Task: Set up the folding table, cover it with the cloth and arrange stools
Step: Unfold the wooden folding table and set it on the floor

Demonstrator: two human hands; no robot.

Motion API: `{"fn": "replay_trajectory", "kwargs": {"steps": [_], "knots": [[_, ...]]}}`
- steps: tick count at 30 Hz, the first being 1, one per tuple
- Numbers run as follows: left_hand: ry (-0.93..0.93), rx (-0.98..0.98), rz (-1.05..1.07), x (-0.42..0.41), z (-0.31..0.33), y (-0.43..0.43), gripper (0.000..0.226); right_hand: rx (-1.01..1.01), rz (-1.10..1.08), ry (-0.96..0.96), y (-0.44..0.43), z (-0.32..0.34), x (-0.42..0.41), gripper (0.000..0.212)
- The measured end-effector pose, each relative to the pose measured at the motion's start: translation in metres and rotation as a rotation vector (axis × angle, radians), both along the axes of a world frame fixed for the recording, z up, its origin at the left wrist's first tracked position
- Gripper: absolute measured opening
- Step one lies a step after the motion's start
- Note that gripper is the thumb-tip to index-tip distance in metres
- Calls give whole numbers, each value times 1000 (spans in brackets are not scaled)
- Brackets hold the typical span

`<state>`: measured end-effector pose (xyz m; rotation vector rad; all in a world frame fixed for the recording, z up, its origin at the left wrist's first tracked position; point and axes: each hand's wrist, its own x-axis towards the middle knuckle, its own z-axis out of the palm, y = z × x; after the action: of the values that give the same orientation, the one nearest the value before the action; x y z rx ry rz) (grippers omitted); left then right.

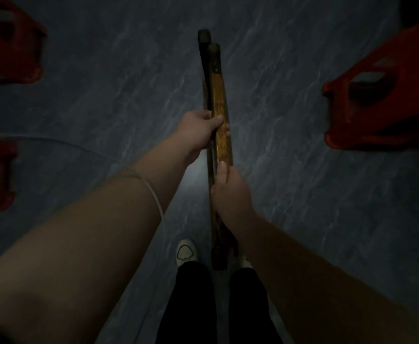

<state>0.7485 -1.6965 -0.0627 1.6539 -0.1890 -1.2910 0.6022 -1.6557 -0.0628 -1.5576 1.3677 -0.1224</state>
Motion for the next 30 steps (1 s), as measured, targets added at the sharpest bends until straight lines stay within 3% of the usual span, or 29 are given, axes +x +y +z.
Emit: {"fn": "replay_trajectory", "kwargs": {"steps": [8, 19, 22, 25, 30], "knots": [[24, 21, -47, 17, -52, -5, 15, 2, 9, -1, -5, -53, 12, 42], [3, -16, -97, 8, -49, -6, 16, 93, -47, -51, -13, -61, 6, 38], [-104, 19, -105, 4, -49, -2, 23, 122, -87, -77, -12, -63, 5, 34], [-314, 115, -192, -1, -49, 4, 44, 46, -66, -51, -18, -61, 0, 32], [-603, 193, -335, -18, -47, 39, 42, -52, 71, 19, -31, -53, -17, 24]]}}
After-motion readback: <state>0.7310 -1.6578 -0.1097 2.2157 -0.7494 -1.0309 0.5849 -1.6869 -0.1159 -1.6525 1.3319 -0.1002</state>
